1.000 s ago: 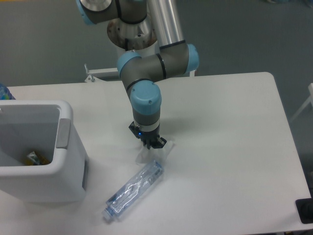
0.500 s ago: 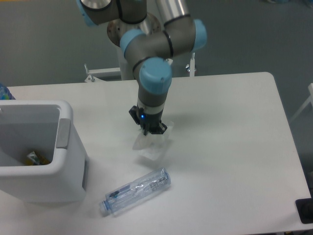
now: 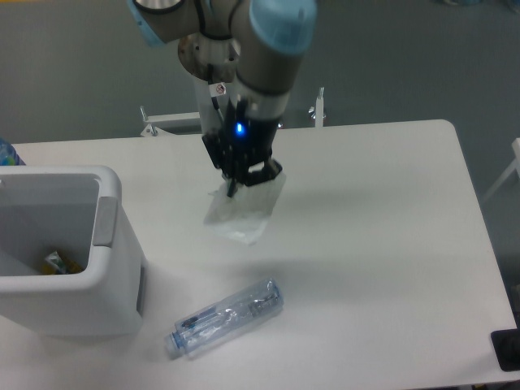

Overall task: Place the trash in the trash can
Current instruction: 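Carry the bag over the white trash bin and open the gripper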

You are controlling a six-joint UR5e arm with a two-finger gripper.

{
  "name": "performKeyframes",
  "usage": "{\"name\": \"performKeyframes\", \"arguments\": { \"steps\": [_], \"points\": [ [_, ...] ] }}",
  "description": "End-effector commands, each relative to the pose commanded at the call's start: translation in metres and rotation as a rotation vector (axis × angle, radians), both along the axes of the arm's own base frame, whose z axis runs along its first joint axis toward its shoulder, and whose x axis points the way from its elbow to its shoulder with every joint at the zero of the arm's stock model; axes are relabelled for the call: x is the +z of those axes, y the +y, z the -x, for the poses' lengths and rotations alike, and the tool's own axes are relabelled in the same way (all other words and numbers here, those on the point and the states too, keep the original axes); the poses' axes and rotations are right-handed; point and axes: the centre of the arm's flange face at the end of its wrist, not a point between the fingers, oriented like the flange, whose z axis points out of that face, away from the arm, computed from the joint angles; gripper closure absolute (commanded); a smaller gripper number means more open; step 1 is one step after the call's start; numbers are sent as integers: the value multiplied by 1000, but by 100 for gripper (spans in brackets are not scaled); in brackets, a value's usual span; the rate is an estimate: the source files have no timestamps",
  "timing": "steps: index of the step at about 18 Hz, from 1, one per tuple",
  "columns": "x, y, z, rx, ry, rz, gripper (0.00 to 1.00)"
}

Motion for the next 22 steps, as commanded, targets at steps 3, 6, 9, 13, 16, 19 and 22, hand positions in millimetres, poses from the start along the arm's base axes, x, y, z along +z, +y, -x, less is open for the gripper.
{"name": "performKeyframes", "arguments": {
  "steps": [3, 6, 9, 13, 16, 19, 22],
  "points": [
    [35, -5, -30, 21, -25, -85, 100],
    [48, 6, -75, -16, -41, -102, 100],
    [46, 29, -116, -69, -49, -118, 100],
    [29, 67, -147, -106, -65, -140, 100],
    [15, 85, -147, -123, -55, -158, 76],
    [10, 94, -148, -135, -43, -175, 0],
    [9, 95, -147, -134, -41, -178, 0]
  ]
}}
